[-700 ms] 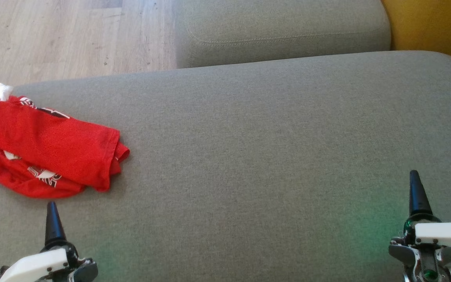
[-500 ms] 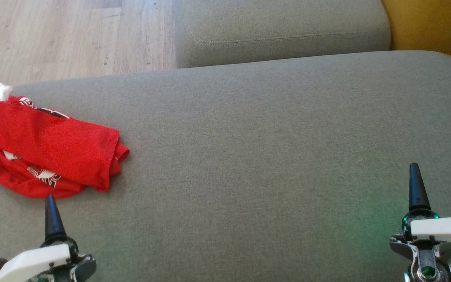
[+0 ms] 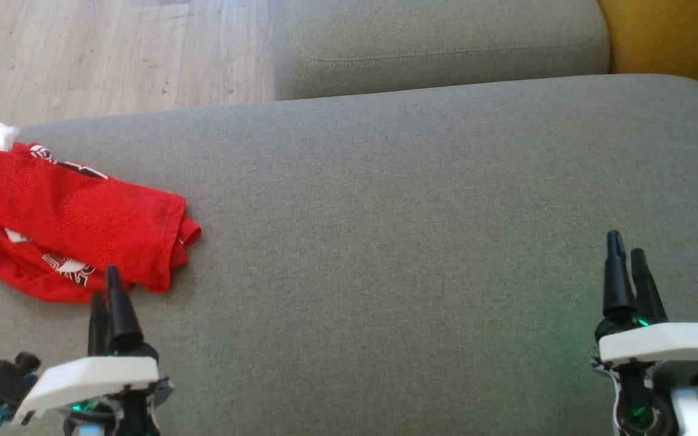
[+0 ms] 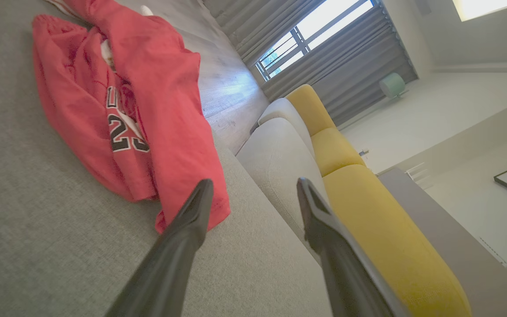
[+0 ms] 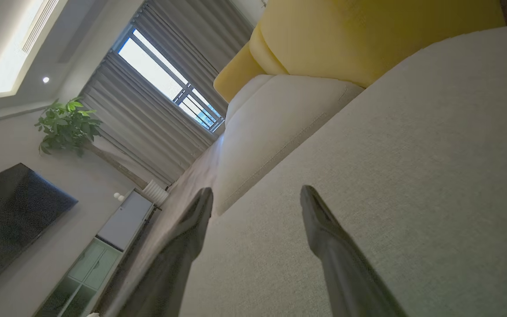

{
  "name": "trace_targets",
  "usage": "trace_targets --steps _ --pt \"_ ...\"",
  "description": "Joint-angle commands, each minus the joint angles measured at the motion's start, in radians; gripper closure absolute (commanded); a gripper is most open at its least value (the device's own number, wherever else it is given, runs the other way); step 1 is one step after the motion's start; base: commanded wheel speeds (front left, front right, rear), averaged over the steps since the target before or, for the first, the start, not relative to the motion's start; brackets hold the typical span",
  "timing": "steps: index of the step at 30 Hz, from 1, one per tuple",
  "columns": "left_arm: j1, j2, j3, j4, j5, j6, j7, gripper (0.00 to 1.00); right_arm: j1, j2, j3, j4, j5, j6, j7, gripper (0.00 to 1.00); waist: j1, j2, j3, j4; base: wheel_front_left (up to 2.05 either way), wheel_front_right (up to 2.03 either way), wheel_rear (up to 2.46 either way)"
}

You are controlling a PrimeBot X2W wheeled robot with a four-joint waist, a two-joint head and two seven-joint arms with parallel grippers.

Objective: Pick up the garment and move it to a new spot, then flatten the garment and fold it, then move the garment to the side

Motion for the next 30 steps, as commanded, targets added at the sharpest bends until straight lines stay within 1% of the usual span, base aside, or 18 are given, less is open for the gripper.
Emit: trace_targets --steps 1,8,11,16,25,30 --pt "-0.041 0.009 0.005 -0.046 0.029 0.003 -0.013 0.0 -0.05 -0.006 0.016 -0.044 -0.032 0.004 -0.013 0.0 -0.0001 0.0 0.0 0.0 0.0 0.0 0.0" --pt "-0.037 0.01 -0.05 -0.053 0.181 0.012 -0.033 0.0 -0.047 -0.007 0.048 -0.059 -0.154 0.004 -0.034 0.0 -0.0001 0.0 0.004 -0.003 0.0 0.0 0.0" --pt "-0.035 0.01 -0.074 -0.052 0.247 0.011 -0.042 0.0 -0.048 -0.007 0.053 -0.063 -0.205 0.004 -0.043 0.0 -0.0001 0.0 0.005 -0.004 0.0 0.0 0.0" --pt "-0.034 0.016 -0.104 -0.051 0.339 0.021 -0.057 0.0 -0.047 -0.007 0.059 -0.064 -0.293 0.005 -0.058 0.0 -0.0001 0.0 0.006 -0.009 0.0 0.0 0.0" --pt "-0.049 0.058 -0.179 -0.035 0.494 0.066 -0.083 0.0 -0.049 -0.008 0.072 -0.06 -0.449 0.005 -0.084 0.0 -0.0001 0.0 0.011 -0.012 0.0 0.0 0.0" --pt "-0.055 0.079 -0.223 -0.035 0.558 0.107 -0.098 0.0 -0.054 -0.008 0.076 -0.071 -0.516 0.006 -0.099 0.0 -0.0001 0.0 0.013 -0.014 0.0 0.0 0.0"
